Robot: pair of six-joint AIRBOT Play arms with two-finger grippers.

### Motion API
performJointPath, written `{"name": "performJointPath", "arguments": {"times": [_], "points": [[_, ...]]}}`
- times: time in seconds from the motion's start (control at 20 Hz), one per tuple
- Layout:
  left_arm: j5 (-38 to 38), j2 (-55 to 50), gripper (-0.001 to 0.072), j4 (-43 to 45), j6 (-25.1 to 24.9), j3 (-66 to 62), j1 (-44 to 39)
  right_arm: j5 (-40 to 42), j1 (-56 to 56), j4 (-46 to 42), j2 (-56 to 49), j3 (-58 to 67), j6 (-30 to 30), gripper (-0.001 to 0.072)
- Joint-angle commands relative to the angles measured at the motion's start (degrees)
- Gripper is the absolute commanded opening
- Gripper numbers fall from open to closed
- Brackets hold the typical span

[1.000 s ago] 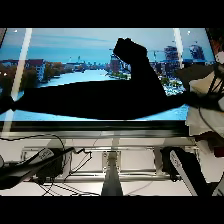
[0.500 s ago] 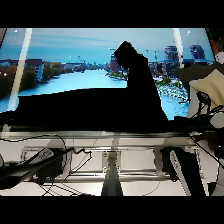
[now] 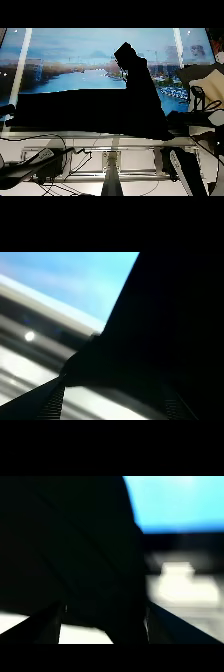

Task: Fold the clothes and pants, and hang the long-sleeved shirts on hangers.

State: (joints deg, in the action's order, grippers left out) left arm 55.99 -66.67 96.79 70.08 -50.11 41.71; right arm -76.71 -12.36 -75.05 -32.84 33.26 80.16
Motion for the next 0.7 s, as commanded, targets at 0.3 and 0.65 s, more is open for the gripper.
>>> {"name": "performJointPath", "arguments": {"times": [0.3,0.65], "points": [[-1.18,-0.02,0.0658,-4.90,0.44,-4.70,-20.02,19.39,28.13,7.10,-32.96,13.29,-1.88,0.0560],[-1.18,-0.04,0.0657,-4.92,0.44,-4.70,-24.70,19.65,41.64,-12.39,-54.99,34.36,26.47,0.0560]]}}
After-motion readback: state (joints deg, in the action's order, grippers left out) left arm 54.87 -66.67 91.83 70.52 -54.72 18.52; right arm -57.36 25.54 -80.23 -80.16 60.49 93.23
